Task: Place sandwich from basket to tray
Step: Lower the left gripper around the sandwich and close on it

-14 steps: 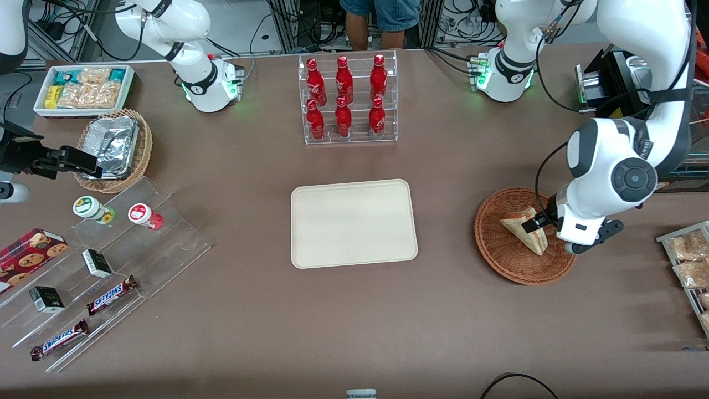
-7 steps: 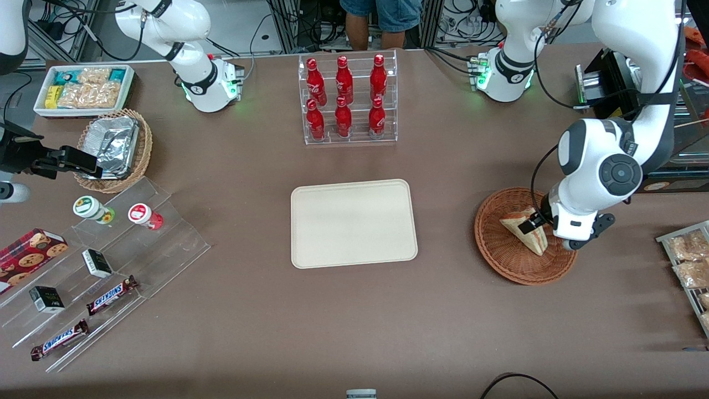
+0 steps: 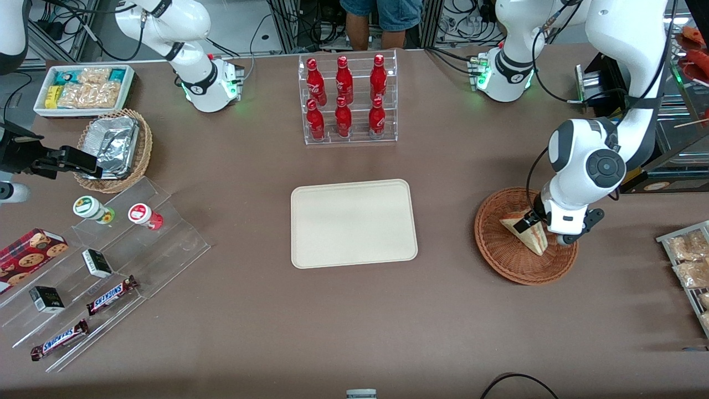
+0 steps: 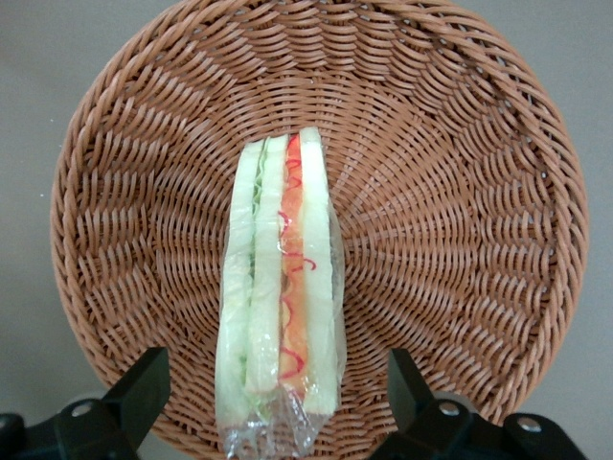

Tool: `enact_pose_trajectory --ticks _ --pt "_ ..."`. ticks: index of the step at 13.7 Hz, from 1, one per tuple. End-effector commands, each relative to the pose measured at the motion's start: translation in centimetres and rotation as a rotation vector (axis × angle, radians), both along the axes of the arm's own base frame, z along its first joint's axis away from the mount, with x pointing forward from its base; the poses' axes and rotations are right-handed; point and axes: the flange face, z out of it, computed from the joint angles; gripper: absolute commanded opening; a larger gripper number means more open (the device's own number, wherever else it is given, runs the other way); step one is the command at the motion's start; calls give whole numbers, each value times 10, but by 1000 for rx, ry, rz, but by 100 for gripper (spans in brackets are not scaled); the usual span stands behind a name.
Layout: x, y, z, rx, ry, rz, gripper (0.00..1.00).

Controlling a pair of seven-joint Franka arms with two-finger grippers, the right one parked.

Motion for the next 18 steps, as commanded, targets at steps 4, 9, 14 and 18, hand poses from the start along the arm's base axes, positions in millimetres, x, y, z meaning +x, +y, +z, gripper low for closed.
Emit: enact_pose_trajectory --ticks 4,9,14,18 --pt "-9 3 -16 -18 -40 34 100" --pt "-8 4 -29 -22 -42 41 93" --pt "-8 7 -27 -20 -40 52 13" --pt "-3 4 8 -15 -11 27 0"
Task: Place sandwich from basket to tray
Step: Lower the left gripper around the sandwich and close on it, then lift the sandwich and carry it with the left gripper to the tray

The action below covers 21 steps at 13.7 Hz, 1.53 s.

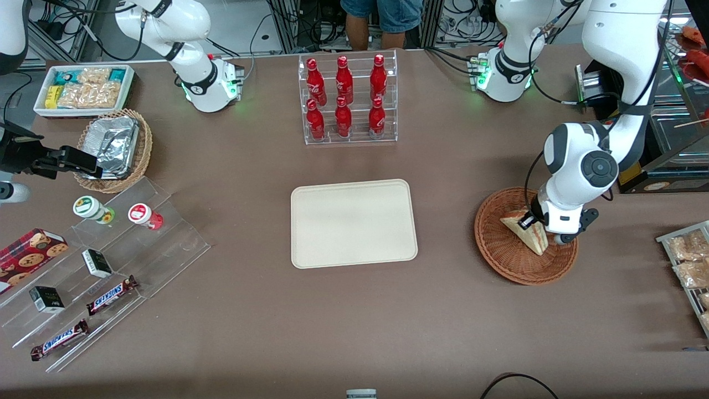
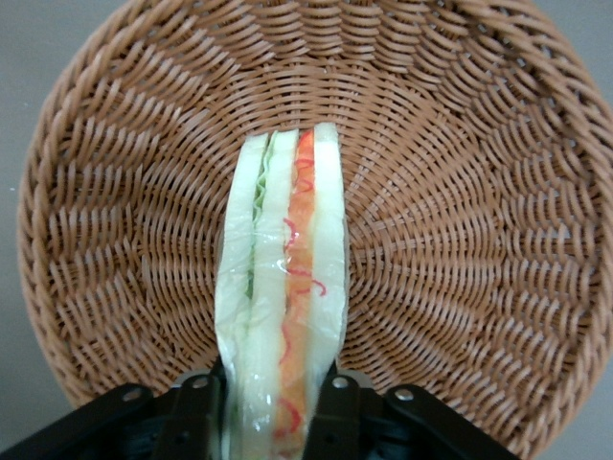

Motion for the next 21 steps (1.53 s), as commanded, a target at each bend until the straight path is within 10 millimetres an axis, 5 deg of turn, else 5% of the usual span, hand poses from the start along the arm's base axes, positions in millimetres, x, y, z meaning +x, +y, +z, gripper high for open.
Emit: enact_pose_trajectory --ticks 1,5,11,18,21 --pt "10 -7 40 -2 9 -16 0" --pt "30 -51 87 -1 68 -148 0" --pt "23 -182 110 -59 55 -353 0" --pt "16 -310 105 -156 114 -515 0" --pt "-1 -372 88 -137 114 -544 0"
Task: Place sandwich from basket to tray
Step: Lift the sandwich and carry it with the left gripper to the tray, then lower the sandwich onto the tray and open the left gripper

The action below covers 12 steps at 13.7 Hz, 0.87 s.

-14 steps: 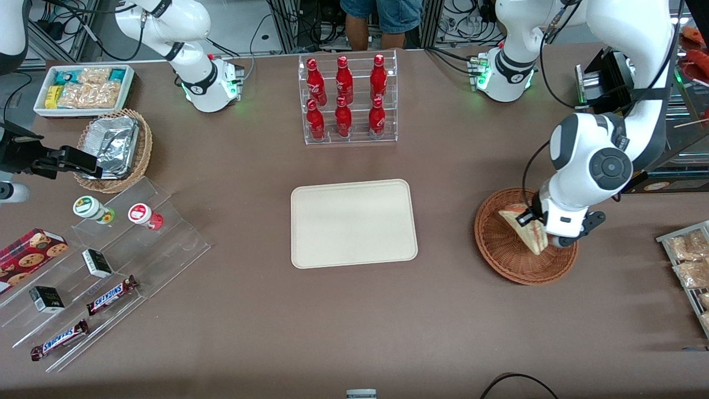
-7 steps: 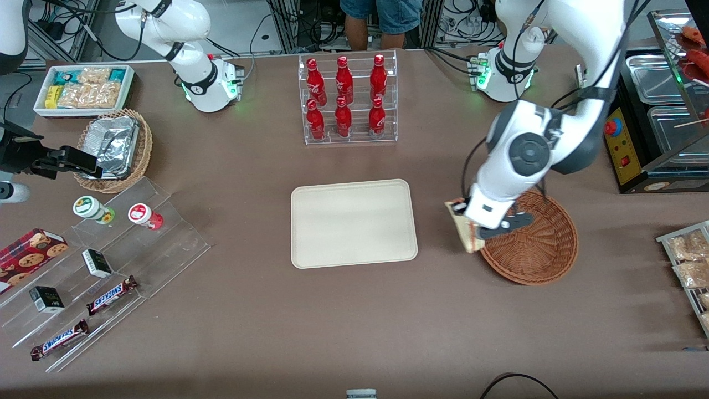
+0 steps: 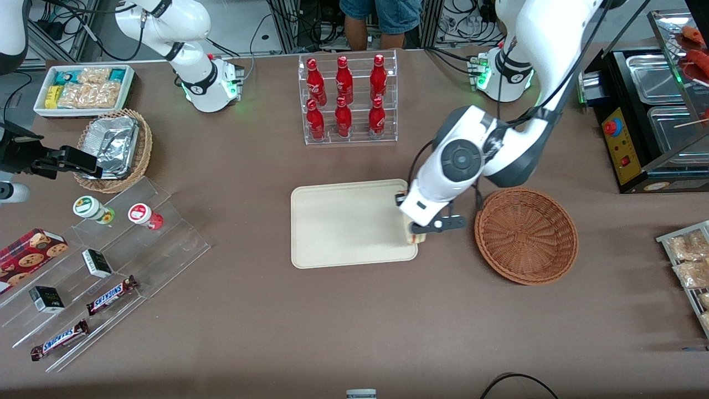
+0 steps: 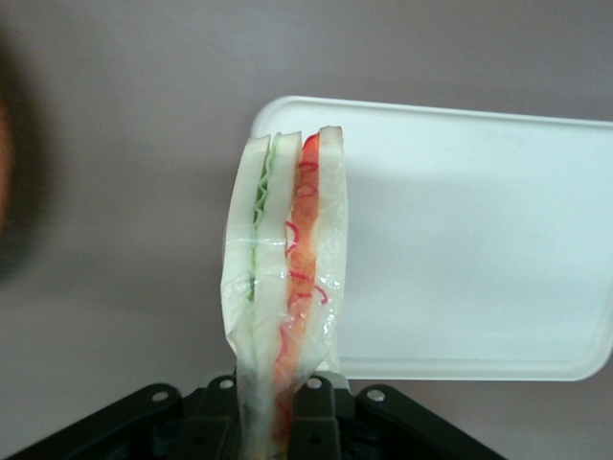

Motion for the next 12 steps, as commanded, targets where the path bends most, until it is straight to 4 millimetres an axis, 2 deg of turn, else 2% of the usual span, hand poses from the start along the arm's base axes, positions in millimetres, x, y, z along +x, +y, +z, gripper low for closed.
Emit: enact_pose_trajectory --ticks 1,4,7,12 --pt "-3 -57 -13 16 -4 -16 0" --pt "-8 -101 -28 20 -25 -16 0" --pt "-20 -137 -47 57 -63 -18 0" --pt "-22 -157 -76 99 -99 -28 0"
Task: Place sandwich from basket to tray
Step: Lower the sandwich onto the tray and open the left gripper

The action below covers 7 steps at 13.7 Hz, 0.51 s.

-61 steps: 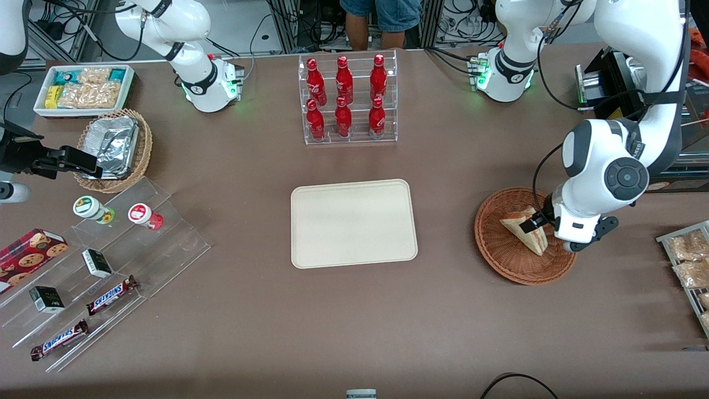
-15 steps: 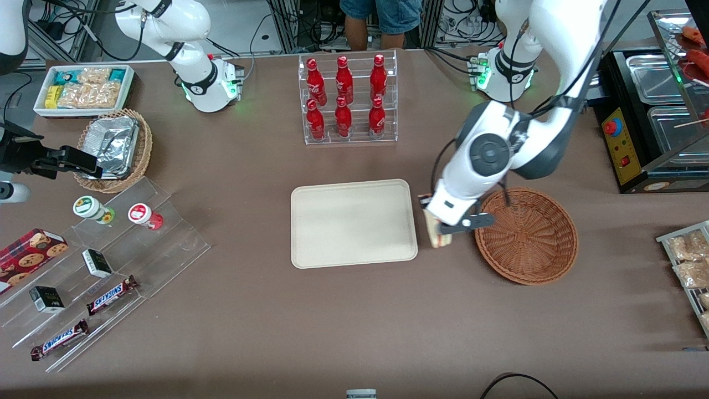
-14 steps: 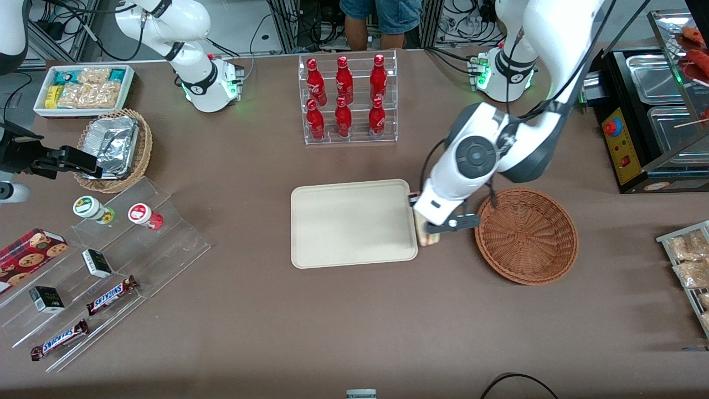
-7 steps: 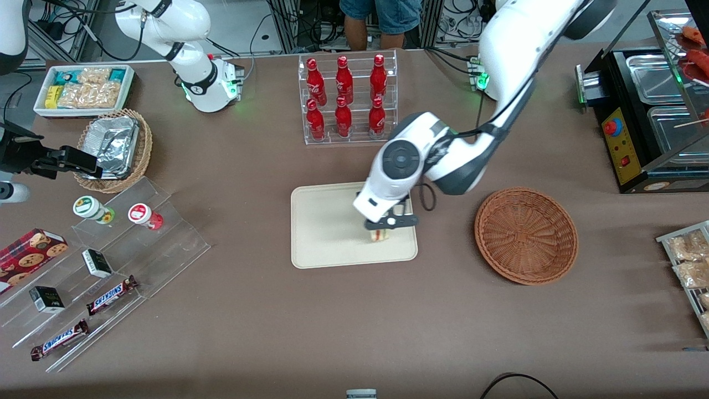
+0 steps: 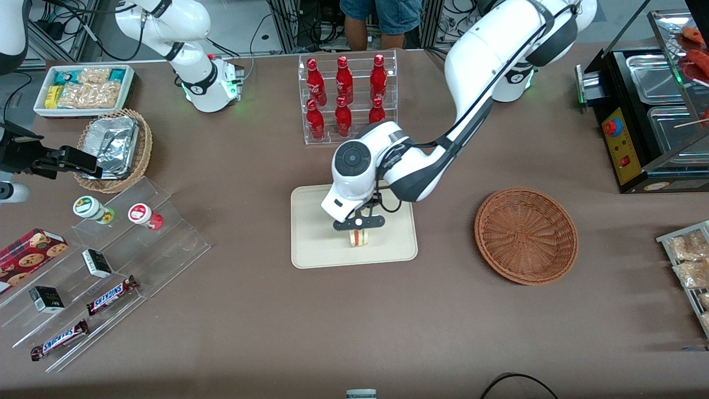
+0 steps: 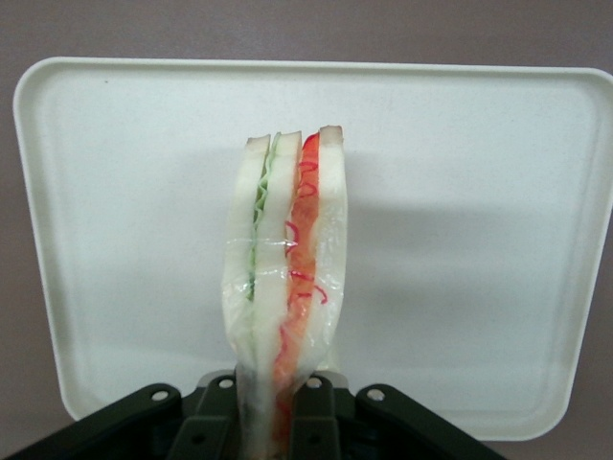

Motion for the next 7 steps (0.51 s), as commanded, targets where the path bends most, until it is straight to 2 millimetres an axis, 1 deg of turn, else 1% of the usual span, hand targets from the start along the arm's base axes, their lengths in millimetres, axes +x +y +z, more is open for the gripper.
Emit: enact_pose_trajectory --ticks 1,2,4,7 --pt "11 -3 -10 32 -14 22 0" --pt "6 -7 -15 42 -17 13 0" --pt "8 -4 -29 70 -21 14 0" --pt "5 -4 -34 76 -7 15 0"
